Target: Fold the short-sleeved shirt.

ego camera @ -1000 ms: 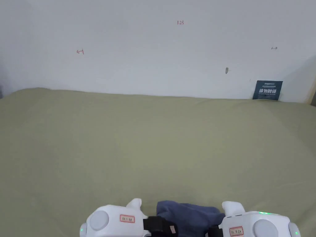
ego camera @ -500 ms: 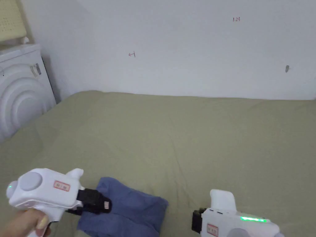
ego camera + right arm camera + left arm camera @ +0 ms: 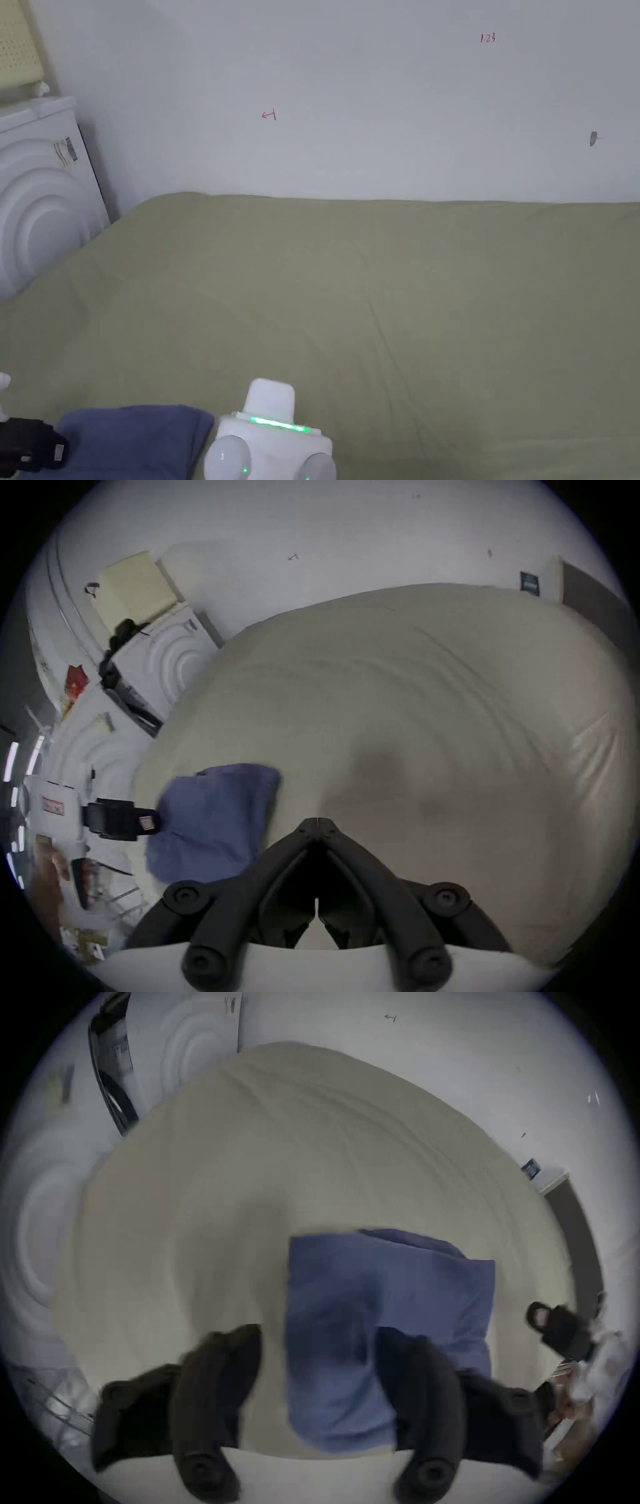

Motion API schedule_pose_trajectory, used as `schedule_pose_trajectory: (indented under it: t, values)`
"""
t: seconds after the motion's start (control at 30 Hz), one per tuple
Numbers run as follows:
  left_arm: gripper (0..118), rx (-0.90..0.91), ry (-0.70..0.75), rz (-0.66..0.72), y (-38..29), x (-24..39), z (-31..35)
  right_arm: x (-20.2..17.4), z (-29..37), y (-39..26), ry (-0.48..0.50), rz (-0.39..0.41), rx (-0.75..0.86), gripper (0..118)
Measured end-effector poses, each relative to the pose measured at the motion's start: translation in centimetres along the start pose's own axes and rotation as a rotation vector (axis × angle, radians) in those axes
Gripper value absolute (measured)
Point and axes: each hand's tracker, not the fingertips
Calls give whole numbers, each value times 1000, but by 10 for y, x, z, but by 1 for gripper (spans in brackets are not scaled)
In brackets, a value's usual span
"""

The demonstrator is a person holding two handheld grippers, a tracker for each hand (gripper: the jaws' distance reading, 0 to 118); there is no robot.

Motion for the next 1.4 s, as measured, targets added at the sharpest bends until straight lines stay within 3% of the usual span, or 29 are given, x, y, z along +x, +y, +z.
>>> schedule_pose_trajectory:
  t: [0.03,0.07,0.13,0.17,0.2,0.27,0.3,0.5,0.77,0.87,0.97,1.13,1.17,1.2,1.23,1.27,1.3,1.33,1.4]
  values:
    - [99,32,55,-48,-4,3,9,8,8,1,37,2,16,0]
    - [104,64,69,-69,-10,10,21,16,17,0,35,-4,46,0]
    - [99,135,143,-123,-20,33,45,38,39,1,35,-4,70,0]
    - [92,186,192,-138,-26,50,56,51,48,1,64,0,83,0]
    - [78,218,221,-161,-34,70,68,61,58,2,60,11,85,0]
    - [23,319,225,-192,-50,112,86,84,81,1,66,72,120,0]
    - [14,345,235,-212,-57,132,89,96,94,1,49,88,149,0]
    - [12,579,219,-246,-103,278,85,186,169,3,28,145,228,0]
    - [12,700,54,-262,-176,474,73,312,267,17,-149,254,368,0]
    - [12,727,-30,-222,-206,512,71,354,296,14,-197,265,416,0]
    - [12,735,64,-344,-221,527,57,382,318,9,-312,295,462,0]
    - [12,759,23,-220,-216,508,66,412,340,7,-366,227,526,0]
    - [15,775,45,-215,-214,505,67,415,343,8,-369,224,538,2]
    - [28,786,69,-220,-211,501,70,417,346,11,-387,224,563,7]
    - [65,797,79,-222,-208,500,73,417,349,13,-405,232,590,33]
    - [94,796,87,-220,-205,496,75,418,352,14,-418,234,627,69]
    - [116,795,82,-216,-202,493,77,419,352,15,-409,236,628,103]
    - [118,802,67,-209,-201,488,77,421,352,17,-402,232,626,118]
    - [118,875,34,-173,-203,484,78,422,350,15,-382,228,603,117]
